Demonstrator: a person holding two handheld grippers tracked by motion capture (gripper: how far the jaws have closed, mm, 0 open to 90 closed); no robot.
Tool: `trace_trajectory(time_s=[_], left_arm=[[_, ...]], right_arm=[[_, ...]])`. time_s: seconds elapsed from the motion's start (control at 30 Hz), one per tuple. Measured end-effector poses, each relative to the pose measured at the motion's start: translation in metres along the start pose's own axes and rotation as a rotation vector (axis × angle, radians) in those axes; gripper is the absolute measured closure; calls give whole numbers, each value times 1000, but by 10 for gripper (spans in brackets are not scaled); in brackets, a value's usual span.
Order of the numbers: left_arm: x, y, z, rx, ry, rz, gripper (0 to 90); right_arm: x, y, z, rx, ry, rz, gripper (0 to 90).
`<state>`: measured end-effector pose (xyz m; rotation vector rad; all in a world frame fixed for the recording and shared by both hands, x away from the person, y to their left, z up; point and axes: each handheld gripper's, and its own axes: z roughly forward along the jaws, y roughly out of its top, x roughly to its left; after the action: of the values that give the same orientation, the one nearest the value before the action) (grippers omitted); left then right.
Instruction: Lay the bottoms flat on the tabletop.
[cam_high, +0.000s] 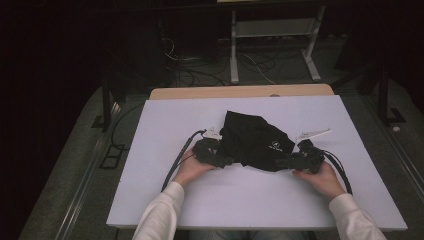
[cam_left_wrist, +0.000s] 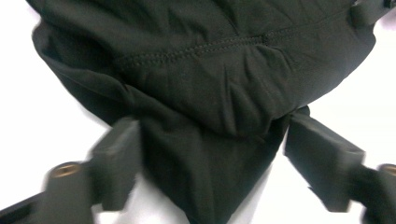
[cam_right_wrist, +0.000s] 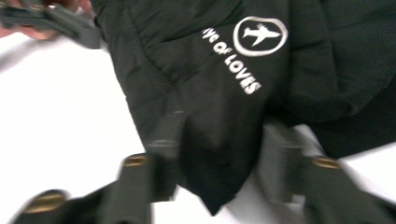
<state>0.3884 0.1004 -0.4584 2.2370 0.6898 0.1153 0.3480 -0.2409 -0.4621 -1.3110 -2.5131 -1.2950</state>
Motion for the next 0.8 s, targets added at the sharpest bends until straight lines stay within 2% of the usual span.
trace_trajectory(time_s=[0.03,0.1,0.2,0.3,0.37,0.43,0.47,0.6,0.8], left_arm=[[-1,1,1,3,18,8,299],[-2,3,2,4,44,9,434],[-3,5,2,9,52,25,673],[-9,7,-1,23,65,50,811],[-13,9,-7,19,57,59,847],[-16,10,-15,14,31,55,853],[-16,10,-15,14,31,55,854],[-33,3,-36,23,-1,90,855],[-55,-13,-58,49,-38,128,856]], right_arm=[[0,0,1,9,7,5,711],[2,1,1,20,8,-19,788],[5,2,0,30,12,-44,811],[9,3,-4,36,20,-48,813],[11,2,-10,34,35,-42,814],[14,2,-17,26,49,-38,815],[14,2,-17,26,49,-38,815],[21,-1,-33,-2,88,-18,816],[39,-12,-46,2,122,-12,816]])
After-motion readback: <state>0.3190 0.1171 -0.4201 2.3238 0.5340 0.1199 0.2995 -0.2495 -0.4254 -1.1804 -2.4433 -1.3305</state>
